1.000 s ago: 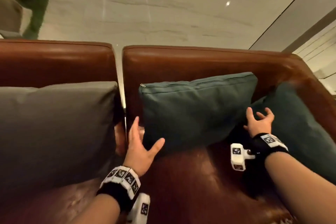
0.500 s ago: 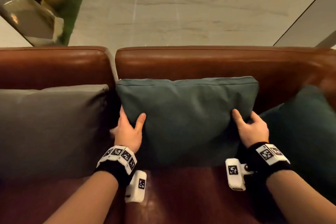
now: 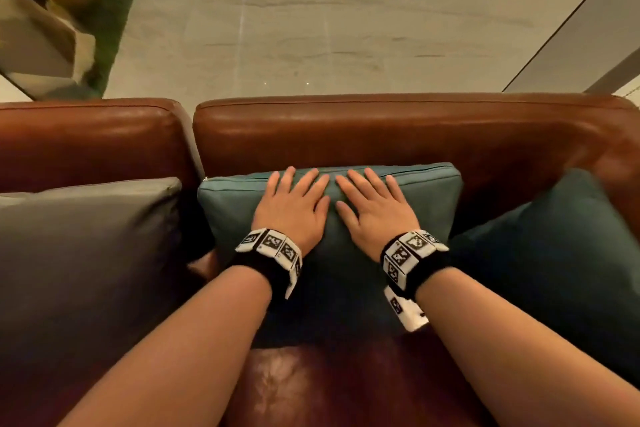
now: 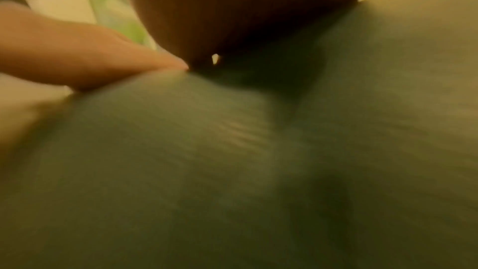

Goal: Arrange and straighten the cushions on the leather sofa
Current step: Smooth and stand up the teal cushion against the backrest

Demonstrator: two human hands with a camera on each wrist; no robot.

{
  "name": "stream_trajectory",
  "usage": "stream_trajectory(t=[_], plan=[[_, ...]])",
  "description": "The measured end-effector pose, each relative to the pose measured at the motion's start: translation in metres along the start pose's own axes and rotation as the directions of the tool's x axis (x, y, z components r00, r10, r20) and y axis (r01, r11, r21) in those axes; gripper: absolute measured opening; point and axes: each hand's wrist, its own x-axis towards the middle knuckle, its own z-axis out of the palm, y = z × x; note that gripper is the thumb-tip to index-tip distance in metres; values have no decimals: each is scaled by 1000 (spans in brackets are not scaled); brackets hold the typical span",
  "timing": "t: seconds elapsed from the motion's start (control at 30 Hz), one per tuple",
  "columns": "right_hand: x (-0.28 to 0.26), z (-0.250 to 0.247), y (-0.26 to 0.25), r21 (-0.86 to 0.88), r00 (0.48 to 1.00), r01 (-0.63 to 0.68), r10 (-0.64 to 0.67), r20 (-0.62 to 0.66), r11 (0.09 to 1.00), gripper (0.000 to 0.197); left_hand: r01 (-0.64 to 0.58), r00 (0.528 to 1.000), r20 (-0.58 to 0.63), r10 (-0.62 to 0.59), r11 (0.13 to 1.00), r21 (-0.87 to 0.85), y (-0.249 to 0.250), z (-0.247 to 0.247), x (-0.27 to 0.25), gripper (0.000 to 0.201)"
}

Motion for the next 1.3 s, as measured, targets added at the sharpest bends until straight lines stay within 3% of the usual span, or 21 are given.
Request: stream_trajectory(t=[0.17,0.3,0.43,0.47,0.6,0.7,0.87,1.0,1.13,1.23,1.3], plan=[[-28,6,69,-49,975,-220,218,-36,974,59,169,985,-57,-163,979,112,-63,-4,-18,56],[-20,-6,56,-24,940,-330,326,-97,944,60,229,973,-54,-225,969,87,-60,-14,-15,53],[8,-12,1,79,998,9,-4,-59,997,53,103,993,-55,-104,994,-23,-35,-13,0,51],[17,-12,-6,92,1000,18,-16,-27,996,52,118,992,-46,-119,992,-37,-34,-13,3,50],[37,-20,-3,100,993,-121,120,14,988,51,193,980,-24,-197,976,-104,-36,-17,7,33],[36,-29,-1,175,988,-105,123,-94,979,37,208,974,-73,-216,973,-103,-38,-24,5,24],[31,-31,4,204,982,-69,103,-161,976,37,146,980,-119,-158,983,-108,-42,-29,-3,29],[21,-29,44,186,994,-13,33,-106,982,39,122,990,-68,-125,992,-41,-82,-24,-15,38],[4,-23,106,-13,995,-82,81,-53,997,51,38,999,-24,-36,997,65,-113,-24,-22,32],[4,-24,124,-26,988,-109,106,-116,994,59,84,996,-25,-85,994,-68,-110,-29,-6,15],[11,-24,126,16,981,-98,99,-165,995,51,145,989,-23,-149,982,-125,-108,-32,3,13]])
